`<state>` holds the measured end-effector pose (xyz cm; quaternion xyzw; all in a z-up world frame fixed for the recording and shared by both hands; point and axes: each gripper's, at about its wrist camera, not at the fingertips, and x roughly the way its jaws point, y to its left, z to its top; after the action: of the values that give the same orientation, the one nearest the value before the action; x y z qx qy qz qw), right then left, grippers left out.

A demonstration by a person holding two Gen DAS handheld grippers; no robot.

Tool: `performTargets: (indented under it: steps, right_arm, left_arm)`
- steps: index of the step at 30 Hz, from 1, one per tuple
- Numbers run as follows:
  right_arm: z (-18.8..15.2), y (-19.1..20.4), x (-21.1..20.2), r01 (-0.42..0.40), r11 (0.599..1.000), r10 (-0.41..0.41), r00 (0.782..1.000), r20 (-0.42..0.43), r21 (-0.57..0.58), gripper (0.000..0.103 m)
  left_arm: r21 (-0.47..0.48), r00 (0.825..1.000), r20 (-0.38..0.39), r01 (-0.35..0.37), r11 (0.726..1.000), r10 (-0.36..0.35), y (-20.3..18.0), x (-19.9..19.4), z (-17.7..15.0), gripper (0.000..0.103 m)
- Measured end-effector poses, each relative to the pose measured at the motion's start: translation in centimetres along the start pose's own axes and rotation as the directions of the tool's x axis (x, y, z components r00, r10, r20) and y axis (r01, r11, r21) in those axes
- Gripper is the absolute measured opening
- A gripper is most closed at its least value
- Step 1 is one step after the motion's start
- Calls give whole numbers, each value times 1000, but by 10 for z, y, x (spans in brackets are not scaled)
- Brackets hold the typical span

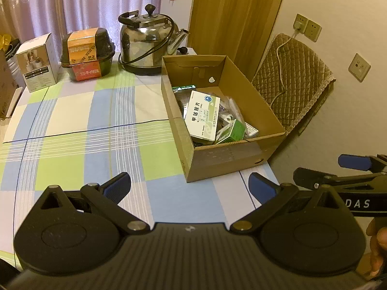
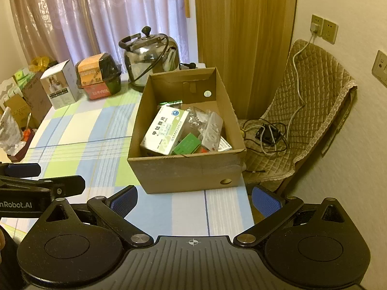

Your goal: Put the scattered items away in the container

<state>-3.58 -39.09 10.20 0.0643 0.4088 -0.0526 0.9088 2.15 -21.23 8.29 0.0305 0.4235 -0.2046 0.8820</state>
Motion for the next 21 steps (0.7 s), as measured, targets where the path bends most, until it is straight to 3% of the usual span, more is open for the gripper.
performTargets:
  steps: [21]
  right_arm:
    - [-3,-1,2,4,1000,-3,1000,-10,19,103]
  left_arm:
    - [10,1000,-17,19,1000,-18,-2,5,-1,102]
